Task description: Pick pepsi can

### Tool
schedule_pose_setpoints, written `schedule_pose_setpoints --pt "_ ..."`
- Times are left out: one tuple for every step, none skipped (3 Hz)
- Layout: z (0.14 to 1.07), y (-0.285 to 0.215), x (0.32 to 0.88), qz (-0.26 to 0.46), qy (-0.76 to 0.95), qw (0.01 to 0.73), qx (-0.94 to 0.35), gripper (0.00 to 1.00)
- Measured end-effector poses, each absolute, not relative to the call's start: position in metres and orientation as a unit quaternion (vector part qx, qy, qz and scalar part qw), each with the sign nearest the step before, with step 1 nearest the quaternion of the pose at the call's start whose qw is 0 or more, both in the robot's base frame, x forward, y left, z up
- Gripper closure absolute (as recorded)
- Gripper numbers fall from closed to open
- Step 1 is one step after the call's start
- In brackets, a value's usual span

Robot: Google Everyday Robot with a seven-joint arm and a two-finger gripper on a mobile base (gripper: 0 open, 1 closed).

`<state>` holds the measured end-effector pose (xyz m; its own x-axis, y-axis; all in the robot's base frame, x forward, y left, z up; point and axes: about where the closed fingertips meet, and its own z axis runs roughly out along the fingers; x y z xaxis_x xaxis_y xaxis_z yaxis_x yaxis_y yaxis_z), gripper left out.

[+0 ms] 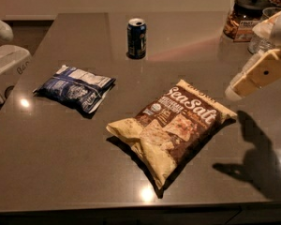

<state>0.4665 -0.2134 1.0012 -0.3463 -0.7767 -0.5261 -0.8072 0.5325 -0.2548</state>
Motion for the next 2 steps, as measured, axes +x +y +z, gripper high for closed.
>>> schedule_pose_setpoints --pt "1.014 -0.222 0.464 0.008 0.822 0.328 -0.465 0.0" --pt "1.081 -0.164 0.36 0.038 0.844 0.354 -0.401 0.0"
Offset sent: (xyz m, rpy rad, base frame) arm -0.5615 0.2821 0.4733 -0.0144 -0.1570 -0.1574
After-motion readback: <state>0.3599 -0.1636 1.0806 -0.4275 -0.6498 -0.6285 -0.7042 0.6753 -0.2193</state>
